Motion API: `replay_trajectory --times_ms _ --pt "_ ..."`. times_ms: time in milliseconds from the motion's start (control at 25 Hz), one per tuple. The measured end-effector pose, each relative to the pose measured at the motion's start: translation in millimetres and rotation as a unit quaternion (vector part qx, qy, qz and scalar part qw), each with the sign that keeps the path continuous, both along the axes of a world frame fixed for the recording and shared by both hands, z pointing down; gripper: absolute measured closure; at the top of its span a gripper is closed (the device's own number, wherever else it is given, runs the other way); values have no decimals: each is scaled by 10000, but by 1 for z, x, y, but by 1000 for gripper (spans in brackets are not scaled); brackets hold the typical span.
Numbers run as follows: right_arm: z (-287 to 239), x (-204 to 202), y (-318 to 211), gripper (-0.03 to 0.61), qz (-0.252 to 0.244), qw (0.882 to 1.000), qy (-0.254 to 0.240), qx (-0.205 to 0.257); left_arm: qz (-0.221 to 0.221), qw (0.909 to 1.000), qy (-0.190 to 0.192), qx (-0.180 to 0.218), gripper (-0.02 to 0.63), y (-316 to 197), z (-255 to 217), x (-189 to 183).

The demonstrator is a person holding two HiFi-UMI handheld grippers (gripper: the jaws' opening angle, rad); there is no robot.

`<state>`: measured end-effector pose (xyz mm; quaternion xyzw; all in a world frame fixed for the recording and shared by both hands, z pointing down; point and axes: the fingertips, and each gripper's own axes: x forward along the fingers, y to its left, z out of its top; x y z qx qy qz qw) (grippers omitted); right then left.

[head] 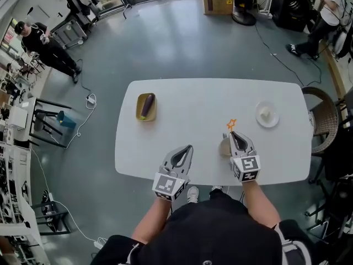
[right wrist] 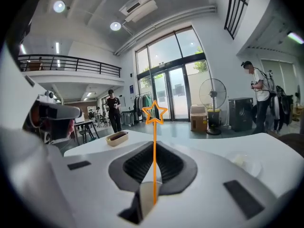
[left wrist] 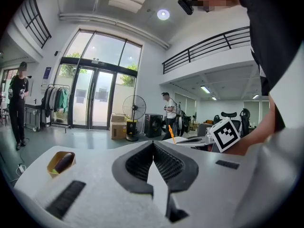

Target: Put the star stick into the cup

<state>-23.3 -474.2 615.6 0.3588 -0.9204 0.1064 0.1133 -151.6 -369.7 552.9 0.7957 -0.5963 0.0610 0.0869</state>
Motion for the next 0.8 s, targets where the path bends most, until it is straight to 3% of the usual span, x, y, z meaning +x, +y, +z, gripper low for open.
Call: replay_trajectory --times_ms 560,800 --pt "27 -14 -9 555 -179 9984 498 -179 -271 9996 -37 -28 606 9 3 -15" --pt "38 -32 -10 552 -469 9933 1052 -104 -506 9987 -64 -37 606 13 0 -30"
